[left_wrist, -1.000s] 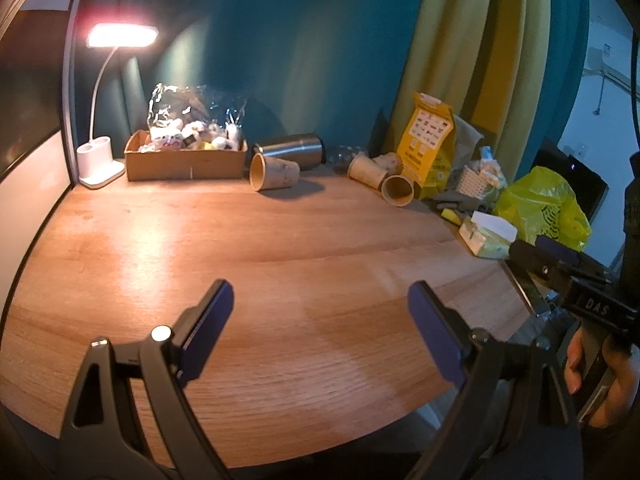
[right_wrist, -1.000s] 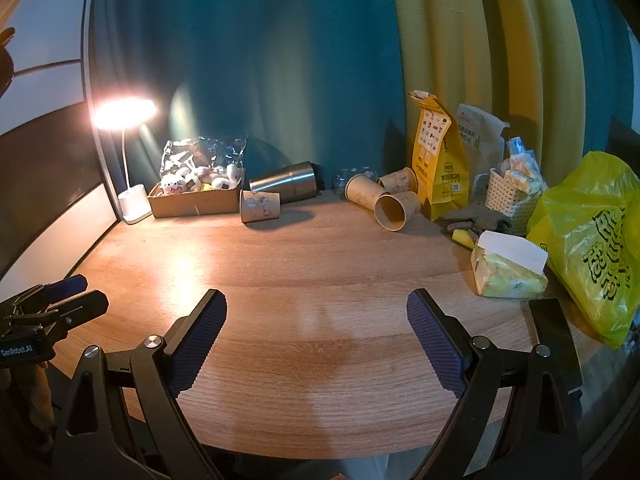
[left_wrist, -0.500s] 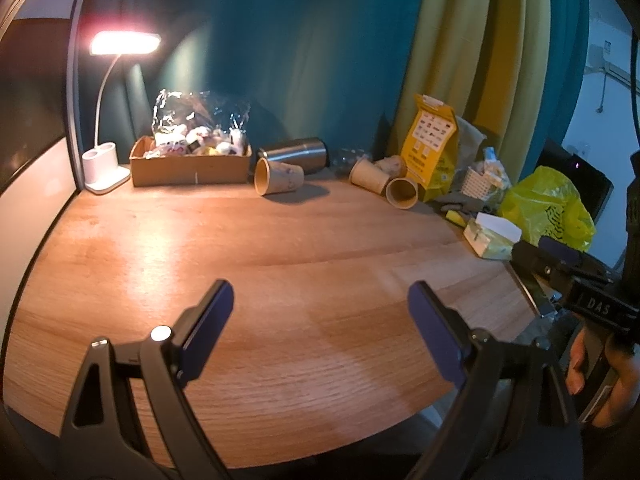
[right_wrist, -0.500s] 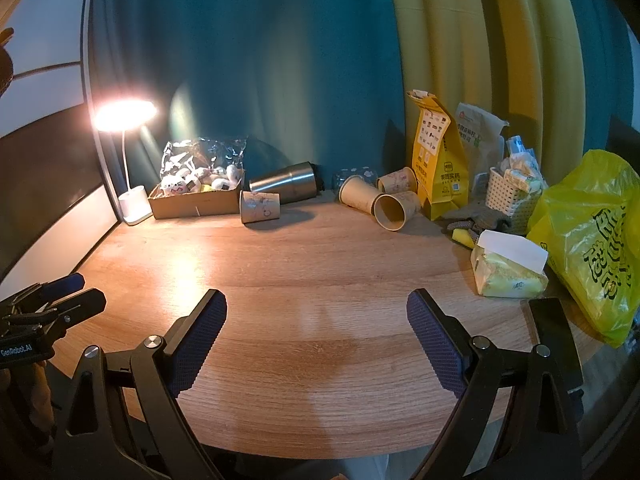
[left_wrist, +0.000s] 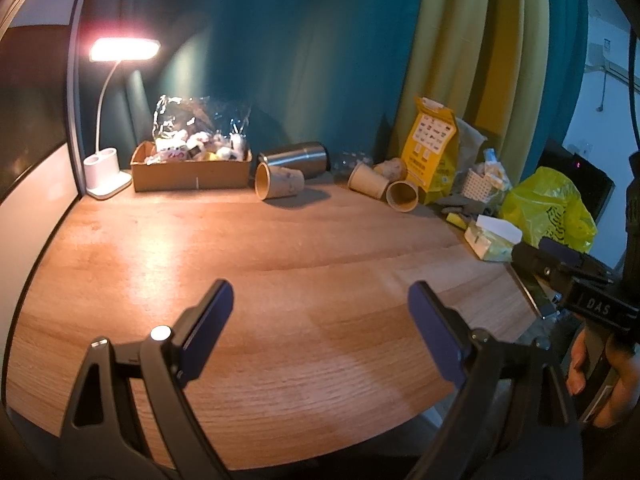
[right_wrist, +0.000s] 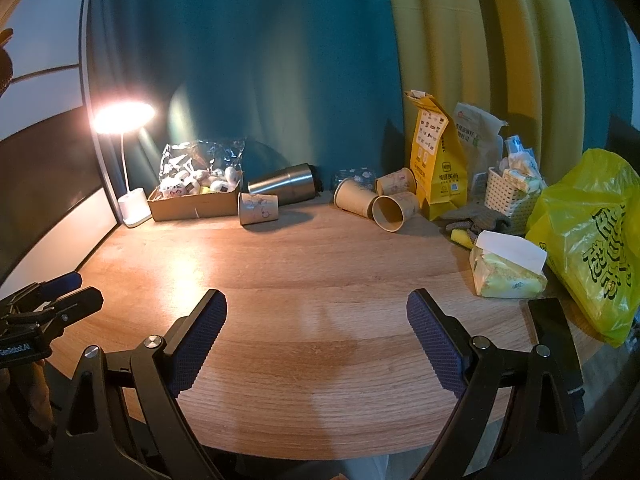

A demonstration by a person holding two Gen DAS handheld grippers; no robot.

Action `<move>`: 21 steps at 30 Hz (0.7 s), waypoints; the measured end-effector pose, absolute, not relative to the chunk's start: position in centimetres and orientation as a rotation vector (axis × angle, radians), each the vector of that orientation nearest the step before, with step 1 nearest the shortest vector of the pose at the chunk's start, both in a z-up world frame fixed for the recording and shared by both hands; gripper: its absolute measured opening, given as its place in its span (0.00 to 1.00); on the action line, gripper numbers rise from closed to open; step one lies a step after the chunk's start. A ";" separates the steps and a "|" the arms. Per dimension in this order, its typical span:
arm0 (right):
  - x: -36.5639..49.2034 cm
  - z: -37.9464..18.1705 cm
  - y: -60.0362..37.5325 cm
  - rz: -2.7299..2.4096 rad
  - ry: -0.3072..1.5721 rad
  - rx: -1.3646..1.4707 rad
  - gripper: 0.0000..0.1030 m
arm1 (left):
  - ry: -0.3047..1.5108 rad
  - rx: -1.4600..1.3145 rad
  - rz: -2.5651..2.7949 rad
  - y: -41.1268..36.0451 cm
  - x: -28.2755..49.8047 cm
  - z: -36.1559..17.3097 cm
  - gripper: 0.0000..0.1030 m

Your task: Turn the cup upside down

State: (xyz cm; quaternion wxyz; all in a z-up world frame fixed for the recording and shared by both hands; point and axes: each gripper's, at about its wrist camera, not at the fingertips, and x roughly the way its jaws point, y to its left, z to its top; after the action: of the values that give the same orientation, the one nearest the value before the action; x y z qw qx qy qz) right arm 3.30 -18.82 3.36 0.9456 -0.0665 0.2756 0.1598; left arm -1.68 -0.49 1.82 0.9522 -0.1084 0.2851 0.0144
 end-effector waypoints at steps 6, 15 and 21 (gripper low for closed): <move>3.4 3.4 -18.8 0.327 0.559 -0.134 0.91 | 0.569 -0.215 0.031 -0.5 -1.8 2.1 0.88; 3.4 3.4 -18.7 0.330 0.556 -0.132 0.91 | 0.558 -0.210 0.031 -0.6 -1.8 2.4 0.88; 3.6 3.5 -18.6 0.330 0.559 -0.131 0.91 | 0.558 -0.208 0.032 -0.5 -1.7 2.4 0.88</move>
State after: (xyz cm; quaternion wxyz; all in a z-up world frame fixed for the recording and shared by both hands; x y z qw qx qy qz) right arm 3.59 -18.65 3.48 0.9458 -0.0642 0.2742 0.1618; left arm -1.72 -0.53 2.43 0.9559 -0.1023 0.2748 0.0160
